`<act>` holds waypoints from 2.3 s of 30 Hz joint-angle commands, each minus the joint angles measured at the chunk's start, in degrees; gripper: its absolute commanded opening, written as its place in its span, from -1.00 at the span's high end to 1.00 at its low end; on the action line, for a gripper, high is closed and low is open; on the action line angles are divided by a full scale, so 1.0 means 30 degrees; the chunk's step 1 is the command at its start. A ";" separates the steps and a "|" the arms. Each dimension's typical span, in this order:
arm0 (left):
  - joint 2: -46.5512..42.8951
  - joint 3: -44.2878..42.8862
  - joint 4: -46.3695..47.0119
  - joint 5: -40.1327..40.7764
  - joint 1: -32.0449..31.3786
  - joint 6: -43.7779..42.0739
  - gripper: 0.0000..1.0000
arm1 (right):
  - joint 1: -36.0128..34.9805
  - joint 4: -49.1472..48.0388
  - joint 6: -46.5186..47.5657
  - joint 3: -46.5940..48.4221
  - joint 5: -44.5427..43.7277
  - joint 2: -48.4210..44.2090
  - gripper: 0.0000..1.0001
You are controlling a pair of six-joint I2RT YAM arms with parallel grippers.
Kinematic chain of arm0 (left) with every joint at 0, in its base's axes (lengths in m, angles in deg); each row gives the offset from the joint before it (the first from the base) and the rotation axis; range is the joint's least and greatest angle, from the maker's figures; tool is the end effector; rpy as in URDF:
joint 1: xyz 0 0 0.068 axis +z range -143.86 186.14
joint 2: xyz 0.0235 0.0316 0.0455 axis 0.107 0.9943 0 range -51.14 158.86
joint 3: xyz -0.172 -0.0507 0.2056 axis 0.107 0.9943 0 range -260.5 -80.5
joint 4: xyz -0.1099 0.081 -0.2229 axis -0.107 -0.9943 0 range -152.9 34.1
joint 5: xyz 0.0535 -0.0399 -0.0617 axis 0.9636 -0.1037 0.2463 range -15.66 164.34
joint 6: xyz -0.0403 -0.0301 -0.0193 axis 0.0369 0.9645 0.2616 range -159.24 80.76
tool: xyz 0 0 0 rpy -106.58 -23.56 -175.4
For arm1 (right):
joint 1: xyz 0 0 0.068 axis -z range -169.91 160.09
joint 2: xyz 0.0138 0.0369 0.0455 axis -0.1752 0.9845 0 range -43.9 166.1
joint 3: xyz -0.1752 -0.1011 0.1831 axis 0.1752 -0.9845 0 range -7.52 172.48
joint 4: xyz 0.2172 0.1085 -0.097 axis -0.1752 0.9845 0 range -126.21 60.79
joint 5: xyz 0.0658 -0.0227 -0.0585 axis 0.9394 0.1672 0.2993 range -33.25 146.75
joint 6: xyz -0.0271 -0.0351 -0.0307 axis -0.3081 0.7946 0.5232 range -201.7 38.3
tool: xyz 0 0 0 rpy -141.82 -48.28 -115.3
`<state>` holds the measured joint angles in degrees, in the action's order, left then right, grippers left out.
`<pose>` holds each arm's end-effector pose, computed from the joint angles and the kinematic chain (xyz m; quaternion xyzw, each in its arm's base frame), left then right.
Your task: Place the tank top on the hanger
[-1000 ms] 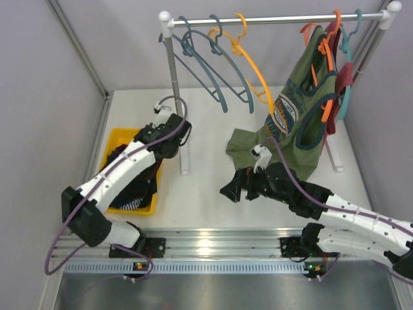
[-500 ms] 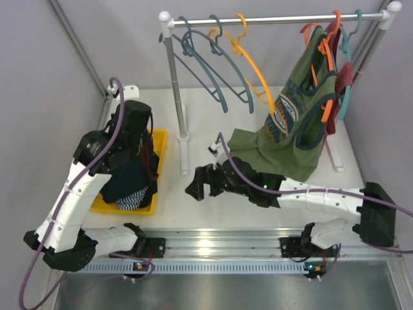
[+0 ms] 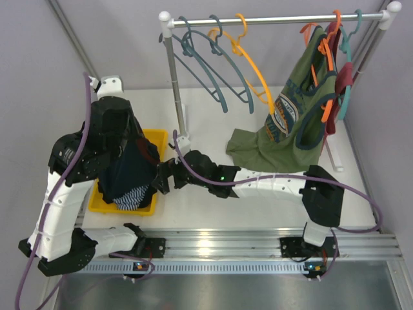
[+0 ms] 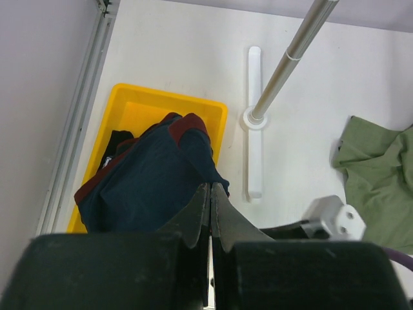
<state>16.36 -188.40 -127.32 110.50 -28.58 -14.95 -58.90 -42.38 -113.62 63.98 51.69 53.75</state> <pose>0.1391 -0.0709 0.5090 -0.0770 0.8379 0.0045 0.5403 0.1481 0.3765 0.2837 -0.2361 0.7839 0.4190 0.3928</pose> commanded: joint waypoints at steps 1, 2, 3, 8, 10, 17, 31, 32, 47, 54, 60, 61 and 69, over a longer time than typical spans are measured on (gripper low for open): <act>-0.0178 -0.1298 -0.0276 -0.0276 -0.0087 -0.0188 1.00 | -0.0089 -0.1603 0.1118 0.1886 0.0017 0.1287 -0.96; -0.0178 -0.1474 -0.0334 -0.0306 -0.0087 -0.0246 1.00 | -0.0089 -0.1691 0.1322 0.2120 -0.0099 0.1579 -0.97; -0.0148 -0.1882 -0.0509 -0.0306 -0.0116 -0.0304 1.00 | 0.0056 -0.1692 0.1382 0.2615 -0.0158 0.2104 -0.96; 0.0145 -0.3056 -0.0950 -0.0598 -0.0116 -0.0481 1.00 | 0.0438 -0.2423 0.1879 0.3935 0.0075 0.3338 -0.93; 0.0145 -0.3292 -0.0979 -0.0658 -0.0116 -0.0598 1.00 | 0.0439 -0.2542 0.2347 0.4463 -0.0012 0.3720 -0.78; 0.0145 -0.4403 -0.0717 -0.0746 -0.0116 -0.0773 1.00 | 0.0439 -0.1635 0.3403 0.5842 -0.1358 0.3225 0.69; -0.0236 -0.6311 0.5280 -0.2296 -0.0087 -0.2150 1.00 | 0.0439 0.3198 0.6301 0.6046 -0.4406 -0.5181 1.00; -0.0323 -0.6252 0.5725 -0.2559 -0.0116 -0.2209 1.00 | 0.0439 0.3491 0.6479 0.6396 -0.4610 -0.5562 1.00; -0.0323 -0.4498 1.1412 -0.5025 -0.0116 -0.1536 1.00 | 0.0439 0.9030 0.9293 0.9304 -0.6223 -0.9372 1.00; -0.1172 -0.1977 1.1530 -0.5169 -0.0087 -0.0950 1.00 | 0.0468 1.0378 0.8270 0.6815 -0.6780 -1.1419 1.00; -0.1523 -0.0543 1.0565 -0.7414 -0.0116 -0.0425 1.00 | 0.0439 1.0496 0.5108 0.0989 -0.6018 -1.4761 1.00; -0.1728 0.0941 1.0564 -0.7918 -0.0087 0.0071 1.00 | 0.0439 1.0583 0.4175 -0.0732 -0.6366 -1.5258 1.00; -0.5766 1.3541 1.5326 -1.1849 -0.1047 0.4845 1.00 | 0.0439 1.1637 -0.1302 -0.7716 -0.6458 -1.9391 0.87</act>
<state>2.26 -157.23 -90.89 79.84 -29.76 -7.91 -57.90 -8.33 -107.87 44.33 33.77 -1.18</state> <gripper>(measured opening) 0.012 0.062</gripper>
